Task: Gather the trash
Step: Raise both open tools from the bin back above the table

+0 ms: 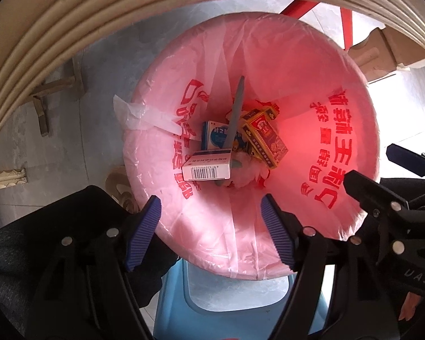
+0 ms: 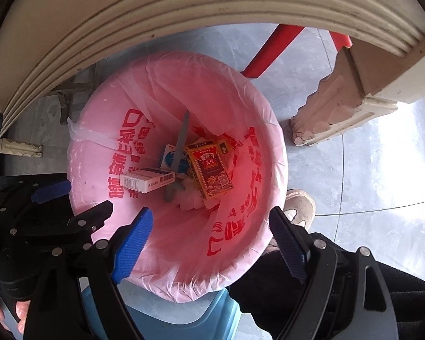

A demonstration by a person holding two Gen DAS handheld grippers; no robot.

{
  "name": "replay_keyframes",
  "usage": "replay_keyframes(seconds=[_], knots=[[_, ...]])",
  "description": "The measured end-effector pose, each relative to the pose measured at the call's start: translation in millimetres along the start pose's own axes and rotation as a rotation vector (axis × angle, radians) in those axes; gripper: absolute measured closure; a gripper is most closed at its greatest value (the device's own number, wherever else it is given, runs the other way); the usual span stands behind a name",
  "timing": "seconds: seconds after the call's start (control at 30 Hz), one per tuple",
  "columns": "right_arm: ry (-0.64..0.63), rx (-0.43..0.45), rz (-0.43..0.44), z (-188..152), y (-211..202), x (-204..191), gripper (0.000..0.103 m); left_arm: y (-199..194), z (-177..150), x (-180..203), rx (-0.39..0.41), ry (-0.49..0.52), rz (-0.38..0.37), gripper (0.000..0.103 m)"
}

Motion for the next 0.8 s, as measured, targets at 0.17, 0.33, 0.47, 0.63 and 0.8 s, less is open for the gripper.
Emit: replay_keyframes(seconds=[0.17,0.33,0.47,0.63,0.8], knots=[[0.016,0.051,-0.025,-0.9,-17.4,8.3,0.021,-12.2,-3.3,4.7,0.035,0.007,0.009,0.031],[0.040,0.119,-0.049,-6.2,-46.2,16.6,0.021,-39.8,-9.1,11.2,0.113,0.004,0.022,0.031],[0.046,0.199,-0.077,-8.0,-78.6,20.6,0.021,-74.5,-13.0,19.5,0.210,-0.007,0.026,0.031],[0.057,0.331,-0.118,-9.6,-132.7,26.7,0.021,-117.9,-18.1,25.6,0.311,-0.033,0.036,0.031],[0.057,0.451,-0.144,-10.8,-183.9,24.7,0.019,-164.7,-23.3,28.7,0.415,-0.062,0.032,0.031]])
Point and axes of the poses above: each gripper's, at about its wrist camera, not at the fingertips, and y roughly the way its jaws point, x to its right, z to its top, the point moved 8 cm from there along y, roughly the way its jaws point, and after that the axes turned 1 degree about -x, right-handed, at the moved point
